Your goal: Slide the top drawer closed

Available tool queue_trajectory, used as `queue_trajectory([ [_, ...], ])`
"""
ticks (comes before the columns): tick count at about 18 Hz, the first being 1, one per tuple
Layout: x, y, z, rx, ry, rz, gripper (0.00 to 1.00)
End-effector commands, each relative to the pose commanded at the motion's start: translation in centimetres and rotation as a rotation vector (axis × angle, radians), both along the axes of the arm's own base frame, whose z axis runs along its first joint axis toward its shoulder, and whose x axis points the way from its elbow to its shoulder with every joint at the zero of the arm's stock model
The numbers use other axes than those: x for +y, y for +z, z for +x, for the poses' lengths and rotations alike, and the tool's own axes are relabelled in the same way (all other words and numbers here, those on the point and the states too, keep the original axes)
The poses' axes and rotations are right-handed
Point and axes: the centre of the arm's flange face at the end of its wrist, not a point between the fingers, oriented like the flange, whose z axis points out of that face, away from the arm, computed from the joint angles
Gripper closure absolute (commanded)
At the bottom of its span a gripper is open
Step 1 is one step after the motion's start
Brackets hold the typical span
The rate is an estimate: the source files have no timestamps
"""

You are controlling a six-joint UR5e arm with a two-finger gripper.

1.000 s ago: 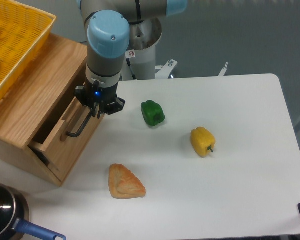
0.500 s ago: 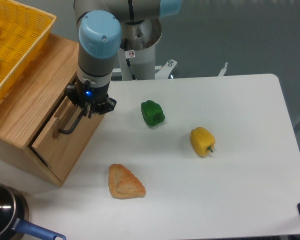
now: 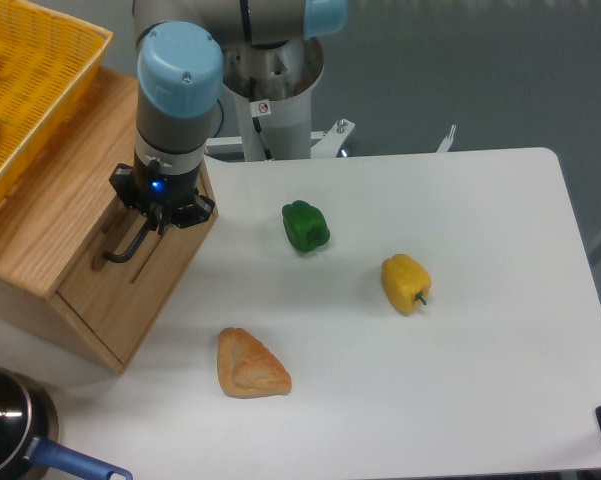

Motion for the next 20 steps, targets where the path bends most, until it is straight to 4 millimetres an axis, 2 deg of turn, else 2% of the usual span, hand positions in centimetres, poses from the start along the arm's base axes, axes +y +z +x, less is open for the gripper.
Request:
queue_trajectory([
  [9,0.2,-0.1,0.3,-0.001,-0.008,0.001,0.76],
  [14,-0.5,0.3,-1.3,0.013,0.011,0.005,0.5],
  [15,-0.8,0.3,-2.1,0.015,0.025,0.005,0.49],
  [17,-1.6,0.7,-4.1,0.027,0.059,0.012,0.38],
  [18,-2.2,0.8,-5.4,0.033,0.076,0.015,0.3],
  [20,-3.5,1.0,-8.1,0.068,0.072,0.014,0.04],
])
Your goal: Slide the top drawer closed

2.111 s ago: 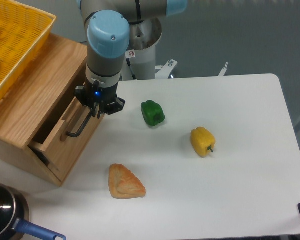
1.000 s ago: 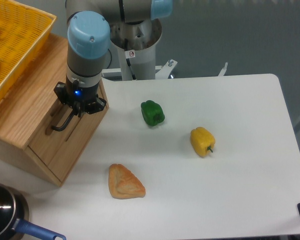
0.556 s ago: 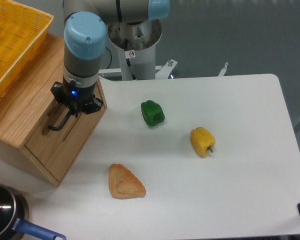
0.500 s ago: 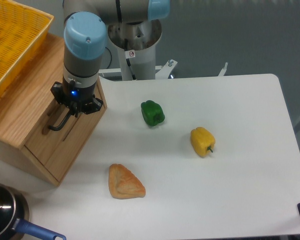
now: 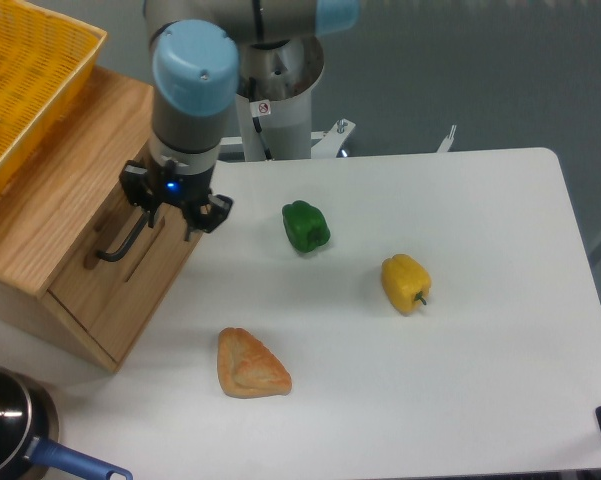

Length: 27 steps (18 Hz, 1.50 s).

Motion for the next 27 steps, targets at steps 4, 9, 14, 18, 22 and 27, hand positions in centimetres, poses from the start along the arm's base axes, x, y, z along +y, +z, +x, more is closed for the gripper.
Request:
queue_trajectory([
  [4,-3.3,0.0,-5.5,0.117,0.001,-0.064,0.0],
  [9,-7.2,0.8,-11.4,0.293,0.057,-0.124,0.0],
  [14,-13.0,-1.3,-18.6,0.317,-0.013,-0.194,0.0],
  [18,-18.5,-3.5,-23.7,0.287,-0.109,-0.219,0.0],
  [22,-23.3,-5.1,-28.7,0.283,-0.099,-0.221,0.0],
  [27,-25.9,-7.9,-33.0,0.25,-0.12,-0.208,0.0],
])
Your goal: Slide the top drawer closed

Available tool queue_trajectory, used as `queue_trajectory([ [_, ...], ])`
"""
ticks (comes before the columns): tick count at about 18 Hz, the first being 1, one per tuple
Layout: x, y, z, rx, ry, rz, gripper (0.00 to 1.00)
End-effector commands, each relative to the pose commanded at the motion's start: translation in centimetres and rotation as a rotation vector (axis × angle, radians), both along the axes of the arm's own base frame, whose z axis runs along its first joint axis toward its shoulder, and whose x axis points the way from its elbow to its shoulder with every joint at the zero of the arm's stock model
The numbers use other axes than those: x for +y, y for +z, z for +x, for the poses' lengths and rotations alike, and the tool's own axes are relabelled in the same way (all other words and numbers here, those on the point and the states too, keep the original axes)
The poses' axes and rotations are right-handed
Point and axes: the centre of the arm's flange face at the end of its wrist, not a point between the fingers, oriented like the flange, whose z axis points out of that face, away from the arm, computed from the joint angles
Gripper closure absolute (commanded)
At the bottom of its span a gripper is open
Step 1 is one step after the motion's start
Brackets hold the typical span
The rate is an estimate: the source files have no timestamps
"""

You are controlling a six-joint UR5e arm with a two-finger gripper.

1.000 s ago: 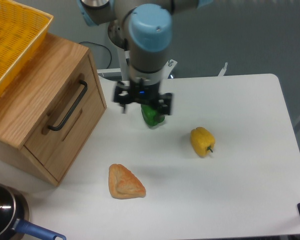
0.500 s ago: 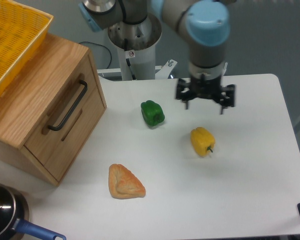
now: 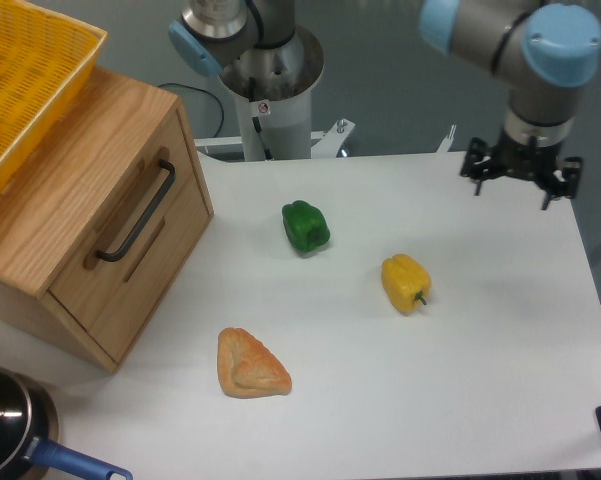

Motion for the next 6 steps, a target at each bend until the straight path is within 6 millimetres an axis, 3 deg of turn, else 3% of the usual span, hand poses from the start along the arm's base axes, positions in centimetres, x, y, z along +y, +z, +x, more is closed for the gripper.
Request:
queue_trajectory([
  [2,-0.2,-1.2,-1.2,-0.001,0.005,-0.002,0.0],
  [6,-0.7,-1.6,-1.8,-0.002,0.014,0.0,0.0],
])
